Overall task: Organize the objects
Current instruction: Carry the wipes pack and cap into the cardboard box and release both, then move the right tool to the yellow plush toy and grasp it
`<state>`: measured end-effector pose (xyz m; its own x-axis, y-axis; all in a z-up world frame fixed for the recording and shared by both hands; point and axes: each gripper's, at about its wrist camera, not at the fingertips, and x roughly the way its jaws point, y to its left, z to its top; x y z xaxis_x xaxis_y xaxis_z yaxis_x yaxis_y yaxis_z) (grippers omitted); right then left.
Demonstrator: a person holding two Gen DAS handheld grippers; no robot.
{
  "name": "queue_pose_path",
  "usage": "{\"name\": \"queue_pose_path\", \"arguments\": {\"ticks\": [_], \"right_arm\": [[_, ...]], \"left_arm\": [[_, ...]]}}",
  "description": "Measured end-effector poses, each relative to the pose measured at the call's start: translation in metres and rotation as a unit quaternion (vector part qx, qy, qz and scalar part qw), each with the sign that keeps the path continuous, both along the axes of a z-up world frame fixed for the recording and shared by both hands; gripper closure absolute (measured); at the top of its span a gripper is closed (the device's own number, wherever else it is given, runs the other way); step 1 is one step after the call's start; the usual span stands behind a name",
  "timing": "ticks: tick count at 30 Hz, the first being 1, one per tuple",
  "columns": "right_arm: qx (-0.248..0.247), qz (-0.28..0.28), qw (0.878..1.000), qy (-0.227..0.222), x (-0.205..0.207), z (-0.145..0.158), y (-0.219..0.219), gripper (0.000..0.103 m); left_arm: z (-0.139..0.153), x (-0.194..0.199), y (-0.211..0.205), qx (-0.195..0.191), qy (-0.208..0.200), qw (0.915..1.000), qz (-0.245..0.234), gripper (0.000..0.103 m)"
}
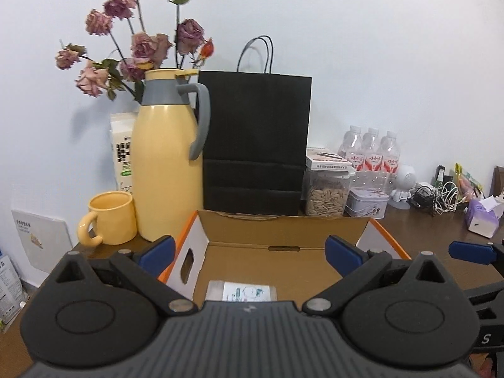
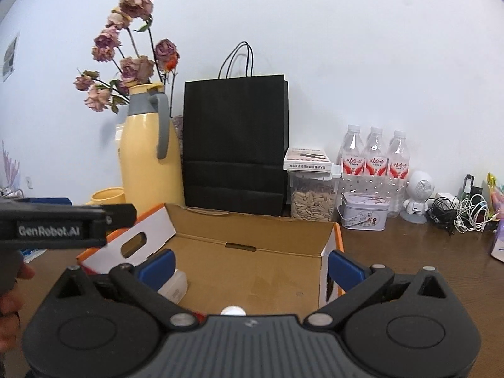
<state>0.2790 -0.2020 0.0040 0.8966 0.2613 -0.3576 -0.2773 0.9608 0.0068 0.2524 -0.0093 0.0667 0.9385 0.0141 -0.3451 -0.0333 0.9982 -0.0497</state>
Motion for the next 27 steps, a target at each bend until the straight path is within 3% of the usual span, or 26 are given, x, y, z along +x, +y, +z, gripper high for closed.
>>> {"name": "queue_pose_path", "arguments": {"ticks": [11,27], "right_arm": [[-0.001,-0.008,1.000,-0.003,-0.062,0.005,-0.022,0.000],[-0.018,-0.016,0.999,0.041,-0.130,-0.032,-0.047,0.000]], "left_arm": [[0.004,-0.069,0.012,0.003,0.010,0.9999,0.003,0.000],[-0.029,-0.137,0.032,-0.004,0.055,0.9984,0.015,0.000]]}}
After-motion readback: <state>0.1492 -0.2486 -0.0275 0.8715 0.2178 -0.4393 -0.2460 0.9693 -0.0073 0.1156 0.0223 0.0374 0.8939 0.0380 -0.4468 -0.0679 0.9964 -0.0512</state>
